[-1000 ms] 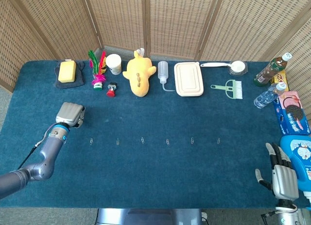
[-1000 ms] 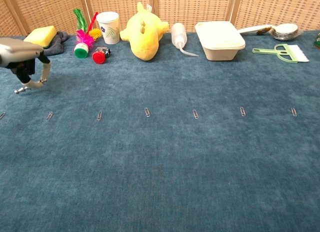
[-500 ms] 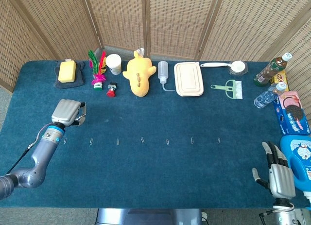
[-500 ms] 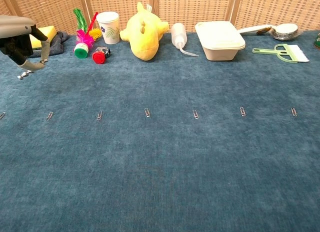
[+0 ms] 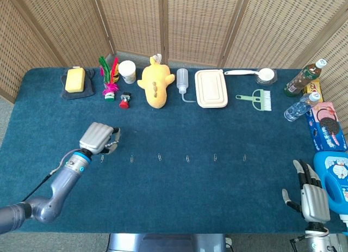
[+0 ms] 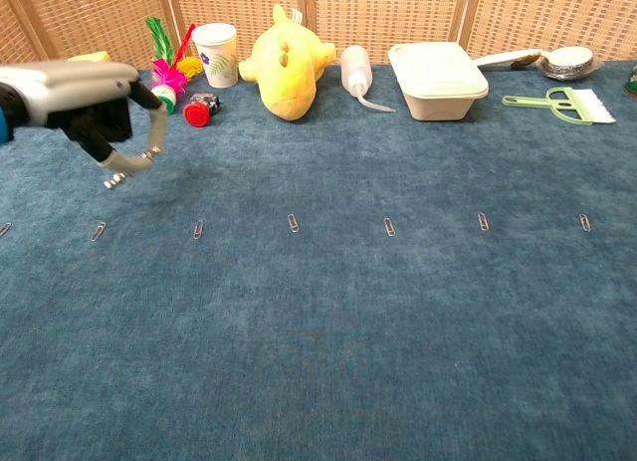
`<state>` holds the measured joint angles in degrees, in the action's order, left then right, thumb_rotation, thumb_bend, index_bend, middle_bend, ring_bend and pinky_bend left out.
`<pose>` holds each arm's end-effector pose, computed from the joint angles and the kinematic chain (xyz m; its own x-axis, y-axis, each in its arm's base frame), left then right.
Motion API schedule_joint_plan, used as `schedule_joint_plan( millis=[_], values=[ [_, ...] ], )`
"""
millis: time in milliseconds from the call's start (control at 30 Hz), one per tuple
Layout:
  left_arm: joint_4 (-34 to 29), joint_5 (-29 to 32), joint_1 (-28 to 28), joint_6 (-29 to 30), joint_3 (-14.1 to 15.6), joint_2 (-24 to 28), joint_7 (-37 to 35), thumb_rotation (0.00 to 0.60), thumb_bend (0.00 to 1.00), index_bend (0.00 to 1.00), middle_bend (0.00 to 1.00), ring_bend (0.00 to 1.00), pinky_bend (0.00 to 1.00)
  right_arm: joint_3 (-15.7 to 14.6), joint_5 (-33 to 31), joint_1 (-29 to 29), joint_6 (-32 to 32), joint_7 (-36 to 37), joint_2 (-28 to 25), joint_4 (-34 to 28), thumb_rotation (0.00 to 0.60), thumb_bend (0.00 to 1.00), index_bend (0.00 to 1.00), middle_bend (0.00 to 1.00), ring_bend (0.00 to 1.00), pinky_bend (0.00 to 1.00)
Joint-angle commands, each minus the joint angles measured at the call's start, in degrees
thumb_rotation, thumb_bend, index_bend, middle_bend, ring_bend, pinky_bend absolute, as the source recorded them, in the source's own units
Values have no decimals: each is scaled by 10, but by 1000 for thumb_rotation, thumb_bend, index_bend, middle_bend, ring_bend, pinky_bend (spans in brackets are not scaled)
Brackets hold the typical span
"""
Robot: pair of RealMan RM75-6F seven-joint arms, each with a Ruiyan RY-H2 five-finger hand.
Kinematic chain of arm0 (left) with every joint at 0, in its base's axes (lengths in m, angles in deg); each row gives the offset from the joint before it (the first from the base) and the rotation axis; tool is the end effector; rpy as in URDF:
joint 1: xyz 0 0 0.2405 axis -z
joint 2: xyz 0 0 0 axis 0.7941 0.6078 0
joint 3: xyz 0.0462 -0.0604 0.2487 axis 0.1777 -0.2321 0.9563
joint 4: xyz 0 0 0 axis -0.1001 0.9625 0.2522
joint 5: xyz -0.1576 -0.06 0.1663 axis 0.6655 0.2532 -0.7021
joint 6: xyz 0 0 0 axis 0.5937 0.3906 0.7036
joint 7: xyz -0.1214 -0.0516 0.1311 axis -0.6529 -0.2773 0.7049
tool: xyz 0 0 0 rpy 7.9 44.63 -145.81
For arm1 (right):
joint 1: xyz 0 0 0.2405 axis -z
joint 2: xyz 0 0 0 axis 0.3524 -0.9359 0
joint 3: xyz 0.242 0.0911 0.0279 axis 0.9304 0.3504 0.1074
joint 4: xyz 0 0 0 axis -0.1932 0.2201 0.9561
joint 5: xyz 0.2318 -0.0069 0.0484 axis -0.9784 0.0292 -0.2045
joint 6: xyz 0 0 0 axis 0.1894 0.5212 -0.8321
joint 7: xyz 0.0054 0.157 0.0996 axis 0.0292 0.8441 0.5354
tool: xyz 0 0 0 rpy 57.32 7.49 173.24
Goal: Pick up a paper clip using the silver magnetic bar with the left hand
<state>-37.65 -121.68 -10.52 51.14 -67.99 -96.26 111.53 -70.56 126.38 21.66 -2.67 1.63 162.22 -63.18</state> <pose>-0.1672 0.3920 -0.0188 0.5340 0.2713 0.8008 0.8276 -0.3615 -0.4294 -0.3474 -0.1926 0.0712 0.2172 -0.0025 0.9761 -0.9640 0.1566 0.2149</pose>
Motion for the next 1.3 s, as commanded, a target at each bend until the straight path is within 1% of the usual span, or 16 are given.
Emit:
schedule_joint_plan(
  millis=[33,200,433,600,1033,1200,1300],
  values=[
    [3,0,2,9,6,-22,11,600,662,628,1000,1000,1000,0,-2,1,1,3,1,4,600,392,44,68,47,120],
    [12,3,2,12,15,-44,19,600,662,628,1000,1000,1000,-1,-4,2,4,9,4,10,600,392,44,68,47,120],
    [13,9,-4,19,24,-49,27,600,661,628,1000,1000,1000,0,-4,2,4,14,3,14,600,392,44,68,47,120],
    [19,8,-6,18,32,-48,34,600,661,630,1000,1000,1000,0,-4,0,8,19,4,15,600,392,44,68,47,120],
    [22,12,-16,22,40,-34,32,600,661,631,1000,1000,1000,0,-2,0,8,17,2,12,600,392,44,68,47,120],
    [15,7,-22,29,40,-24,25,600,660,632,1000,1000,1000,0,-2,0,8,15,2,10,600,392,44,68,47,120],
    [10,3,-25,37,33,-15,16,600,659,632,1000,1000,1000,0,-1,0,8,13,1,8,600,392,44,68,47,120]
  ],
)
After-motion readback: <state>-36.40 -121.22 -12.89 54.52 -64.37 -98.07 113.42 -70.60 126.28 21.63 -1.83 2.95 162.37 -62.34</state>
